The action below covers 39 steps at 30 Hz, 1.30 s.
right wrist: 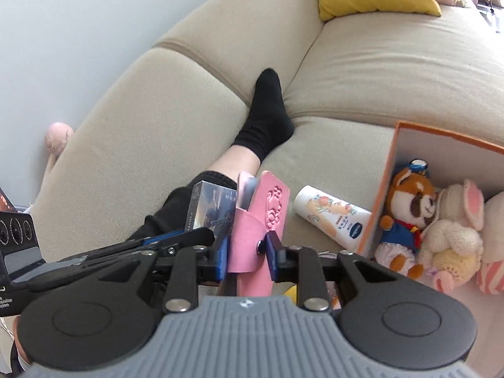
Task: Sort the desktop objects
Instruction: 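Carry the photo card pack and pink card holder over the box with both tools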
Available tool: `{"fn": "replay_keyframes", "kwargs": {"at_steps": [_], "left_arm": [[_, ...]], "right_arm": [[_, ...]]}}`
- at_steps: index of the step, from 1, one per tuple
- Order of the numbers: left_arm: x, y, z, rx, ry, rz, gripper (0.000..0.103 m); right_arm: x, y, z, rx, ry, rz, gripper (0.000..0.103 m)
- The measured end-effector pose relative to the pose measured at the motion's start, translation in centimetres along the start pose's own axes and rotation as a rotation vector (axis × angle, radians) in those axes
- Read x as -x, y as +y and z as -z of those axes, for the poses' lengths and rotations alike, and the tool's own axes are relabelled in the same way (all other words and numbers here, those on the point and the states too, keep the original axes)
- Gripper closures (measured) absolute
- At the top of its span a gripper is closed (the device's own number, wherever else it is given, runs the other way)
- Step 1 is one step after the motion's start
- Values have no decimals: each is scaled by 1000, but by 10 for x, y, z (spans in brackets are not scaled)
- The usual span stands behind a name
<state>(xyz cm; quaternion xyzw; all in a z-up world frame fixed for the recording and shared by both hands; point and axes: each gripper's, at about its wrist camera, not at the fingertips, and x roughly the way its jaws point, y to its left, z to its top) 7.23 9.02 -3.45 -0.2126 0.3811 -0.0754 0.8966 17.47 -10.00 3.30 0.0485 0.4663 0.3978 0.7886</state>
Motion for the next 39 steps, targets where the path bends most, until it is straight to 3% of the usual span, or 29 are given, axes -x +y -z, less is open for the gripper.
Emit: {"fn": "replay_keyframes", "kwargs": {"at_steps": [6,9,14,20,28,39], "left_arm": [[-13,-54,0,-94,46,125,78],[-31,-80,13,-157,104,131,78],[-66,-118,46,-316,210,47,78],[-99,-132,77,-425,302,-74,78],[-115,-141,89,-535,333,-229,77],[-128,-152,98,-628,376,-322,76]], "right_arm": [[64,-37,15,-83,-108,67,76],[84,-62,32,-139,-115,92,76],[78,-107,61,-264,-65,120,76],[52,-145,84,-367,9,78,76],[12,-165,92,-423,74,1,76],[-20,-170,89,-453,113,-66,76]]}}
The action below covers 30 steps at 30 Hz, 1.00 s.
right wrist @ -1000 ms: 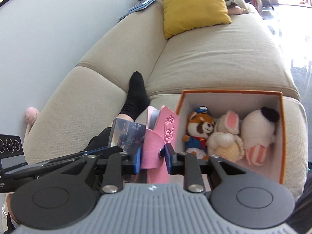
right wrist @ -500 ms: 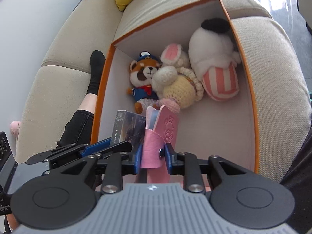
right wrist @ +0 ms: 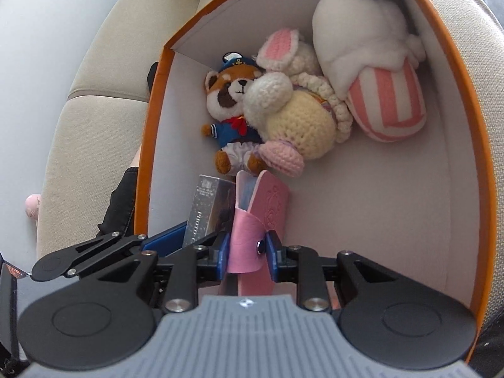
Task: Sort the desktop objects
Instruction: 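Carry the photo card pack and pink card holder over the box with both tools, then lower both items into the box and open both tools to release them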
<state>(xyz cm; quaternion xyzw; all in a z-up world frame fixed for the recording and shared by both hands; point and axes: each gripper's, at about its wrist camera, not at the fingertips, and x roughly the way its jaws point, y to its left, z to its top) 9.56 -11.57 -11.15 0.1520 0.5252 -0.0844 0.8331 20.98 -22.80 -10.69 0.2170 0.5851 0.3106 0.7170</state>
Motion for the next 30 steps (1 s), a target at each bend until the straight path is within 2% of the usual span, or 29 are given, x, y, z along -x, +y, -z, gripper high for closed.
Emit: {"fn": "replay_keyframes", "kwargs": {"at_steps": [11,13,18,21,25,30], "left_arm": [[9,9,0,-13,-15,67,72],[17,16,2,-1,-23,103,71],[54,42,17,27,-137,205,70],[66,61,28,71,-177,226,70],[62,87,39,172,-162,210,70],[50,105,49,261,-145,248,70]], "right_arm": [[-13,1,0,-19,13,14,78],[-14,4,0,-16,18,21,78],[-17,17,0,20,32,62,78],[-24,26,-3,35,33,86,78],[-29,40,-14,71,39,119,78],[-36,46,-11,108,41,147,77]]}}
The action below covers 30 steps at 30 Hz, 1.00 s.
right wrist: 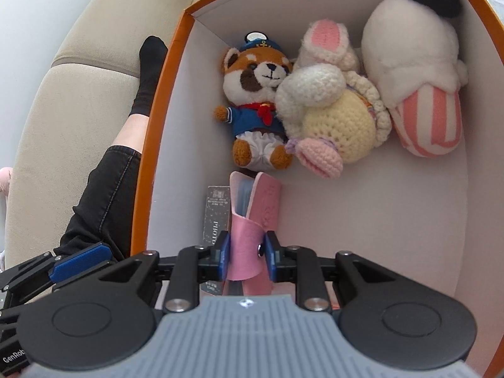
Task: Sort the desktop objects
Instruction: 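Lower both items into the box and open both tools to release them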
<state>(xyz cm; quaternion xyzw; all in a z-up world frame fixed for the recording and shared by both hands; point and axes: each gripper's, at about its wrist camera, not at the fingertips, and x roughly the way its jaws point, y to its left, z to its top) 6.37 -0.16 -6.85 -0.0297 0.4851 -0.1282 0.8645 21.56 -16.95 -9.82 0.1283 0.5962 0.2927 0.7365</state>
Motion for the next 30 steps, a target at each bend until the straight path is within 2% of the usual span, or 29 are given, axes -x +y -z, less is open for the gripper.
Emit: {"fn": "replay_keyframes", "kwargs": {"at_steps": [6,8,12,18,22,30], "left_arm": [[0,12,10,38,-7,44,70],[0,16,12,50,-12,49,70],[0,23,15,74,-20,55,70],[0,28,18,89,-27,71,70],[-1,29,20,98,-27,80,70],[0,31,22,105,-31,85,70]], "right_arm": [[5,8,5,37,0,-24,63],[15,12,17,92,2,-1,63],[12,17,17,147,-11,37,64],[11,16,21,160,-33,24,64],[12,24,19,196,-80,30,65],[13,23,16,193,-84,15,64]]}}
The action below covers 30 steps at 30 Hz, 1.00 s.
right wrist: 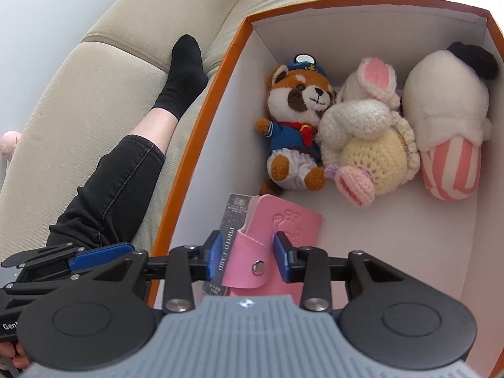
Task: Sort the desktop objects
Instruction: 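Lower both items into the box and open both tools to release them, then move the left tool to the yellow tape measure and grasp it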
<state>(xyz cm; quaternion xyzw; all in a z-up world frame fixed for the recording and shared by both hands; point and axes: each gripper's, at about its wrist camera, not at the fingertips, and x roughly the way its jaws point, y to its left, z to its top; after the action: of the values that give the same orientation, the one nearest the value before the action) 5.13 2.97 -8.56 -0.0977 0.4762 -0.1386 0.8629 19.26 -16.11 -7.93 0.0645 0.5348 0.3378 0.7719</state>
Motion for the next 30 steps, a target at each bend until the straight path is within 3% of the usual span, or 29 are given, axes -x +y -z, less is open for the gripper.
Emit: {"fn": "replay_keyframes", "kwargs": {"at_steps": [5,12,17,24,26,28,30], "left_arm": [[-1,-1,0,0,3,0,70],[0,-1,0,5,0,11,70],[2,-2,0,6,-1,9,70],[10,5,-4,-6,-1,-27,70],[11,12,-8,-1,3,-38,70],[11,19,-13,-4,8,-44,69],[10,27,-20,-7,24,-45,63]], "right_arm": [[4,2,2,32,4,-2,58],[2,6,12,126,84,10,36],[-1,14,21,221,115,52,36],[36,35,13,295,16,61,37],[46,46,7,347,-11,72,41],[51,60,-2,409,-21,79,56],[52,74,-11,476,-19,81,60]]}}
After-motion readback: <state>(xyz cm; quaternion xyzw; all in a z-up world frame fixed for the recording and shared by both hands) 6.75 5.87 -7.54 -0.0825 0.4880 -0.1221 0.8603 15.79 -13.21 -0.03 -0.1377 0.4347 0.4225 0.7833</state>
